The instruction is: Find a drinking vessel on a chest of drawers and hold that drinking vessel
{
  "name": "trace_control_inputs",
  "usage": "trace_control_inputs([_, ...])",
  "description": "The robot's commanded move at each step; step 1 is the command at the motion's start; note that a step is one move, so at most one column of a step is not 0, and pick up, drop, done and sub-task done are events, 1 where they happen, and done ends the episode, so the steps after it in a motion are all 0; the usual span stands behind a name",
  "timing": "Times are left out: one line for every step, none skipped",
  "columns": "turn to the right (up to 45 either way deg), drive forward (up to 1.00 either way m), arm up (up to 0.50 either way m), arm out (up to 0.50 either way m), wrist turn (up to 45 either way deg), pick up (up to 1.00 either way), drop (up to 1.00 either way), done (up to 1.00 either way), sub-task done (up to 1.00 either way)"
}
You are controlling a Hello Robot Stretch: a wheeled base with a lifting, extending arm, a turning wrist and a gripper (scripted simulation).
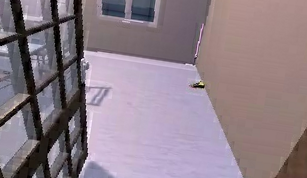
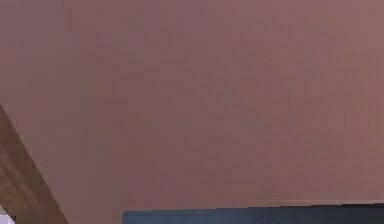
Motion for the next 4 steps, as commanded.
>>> trace_control_inputs([0.0,1.00,0.00,0.00,0.0,0.00,0.00,0.00,0.00])
trace_control_inputs([-3.0,0.00,0.00,0.00,0.0,0.00,0.00,0.00,0.00])
trace_control_inputs([0.0,0.50,0.00,0.00,0.0,0.00,0.00,0.00,0.00])
trace_control_inputs([-24.0,0.00,0.00,0.00,0.0,0.00,0.00,0.00,0.00])
